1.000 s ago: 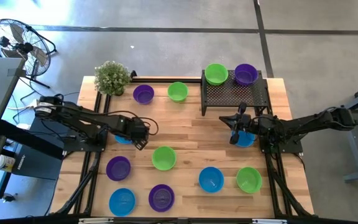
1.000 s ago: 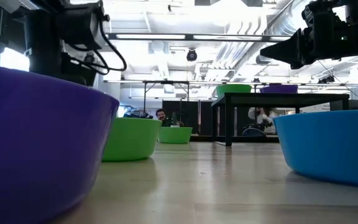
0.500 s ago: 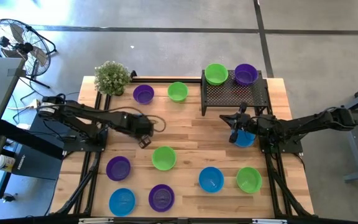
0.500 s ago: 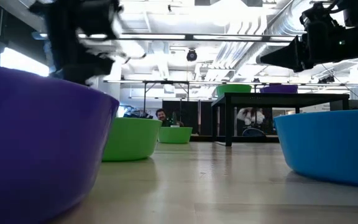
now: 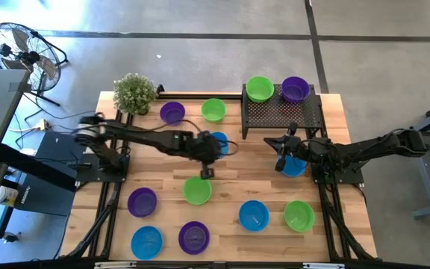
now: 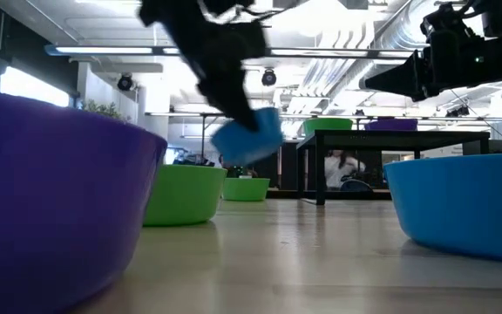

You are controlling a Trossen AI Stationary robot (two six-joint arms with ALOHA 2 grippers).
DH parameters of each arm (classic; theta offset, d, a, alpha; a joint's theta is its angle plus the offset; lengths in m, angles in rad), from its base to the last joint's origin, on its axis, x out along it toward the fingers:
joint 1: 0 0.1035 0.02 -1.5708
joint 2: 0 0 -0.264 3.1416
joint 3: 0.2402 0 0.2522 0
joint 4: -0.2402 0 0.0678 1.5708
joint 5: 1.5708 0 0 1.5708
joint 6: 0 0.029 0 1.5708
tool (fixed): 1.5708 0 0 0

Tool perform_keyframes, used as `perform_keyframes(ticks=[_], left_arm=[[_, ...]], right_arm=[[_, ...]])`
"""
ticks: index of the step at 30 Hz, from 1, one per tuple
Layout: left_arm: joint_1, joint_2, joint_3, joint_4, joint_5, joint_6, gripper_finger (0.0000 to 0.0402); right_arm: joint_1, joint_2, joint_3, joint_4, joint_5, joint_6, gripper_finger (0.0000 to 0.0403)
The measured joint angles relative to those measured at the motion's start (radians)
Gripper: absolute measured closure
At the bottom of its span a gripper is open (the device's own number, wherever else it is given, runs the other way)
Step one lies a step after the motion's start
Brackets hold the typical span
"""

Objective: Pick & Place Mini bowls
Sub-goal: Put the blue bowl on the shelf

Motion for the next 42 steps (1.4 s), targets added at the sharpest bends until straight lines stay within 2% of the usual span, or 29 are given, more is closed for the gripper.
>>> perform_keyframes(ticks=[6,12,30,35,42], left_arm=[[0.000,0.172,0.133,0.012,0.056,0.072,0.0400],[0.001,0.242,0.172,0.006,0.057,0.049,0.0396],[0.001,0.246,0.182,-0.021,0.148,0.055,0.0318],[0.000,0.213,0.179,-0.062,0.134,0.069,0.0335],[0.000,0.176,0.161,-0.018,0.133,0.097,0.0394]], right_arm=[[0.000,0.000,0.000,-0.007,0.000,0.000,0.0402],[0.000,0.000,0.000,-0.022,0.000,-0.001,0.0400],[0.000,0.000,0.000,-0.030,0.003,-0.004,0.0402],[0.000,0.000,0.000,-0.044,-0.001,-0.004,0.0401],[0.000,0.000,0.000,-0.067,-0.013,0.019,0.0401]])
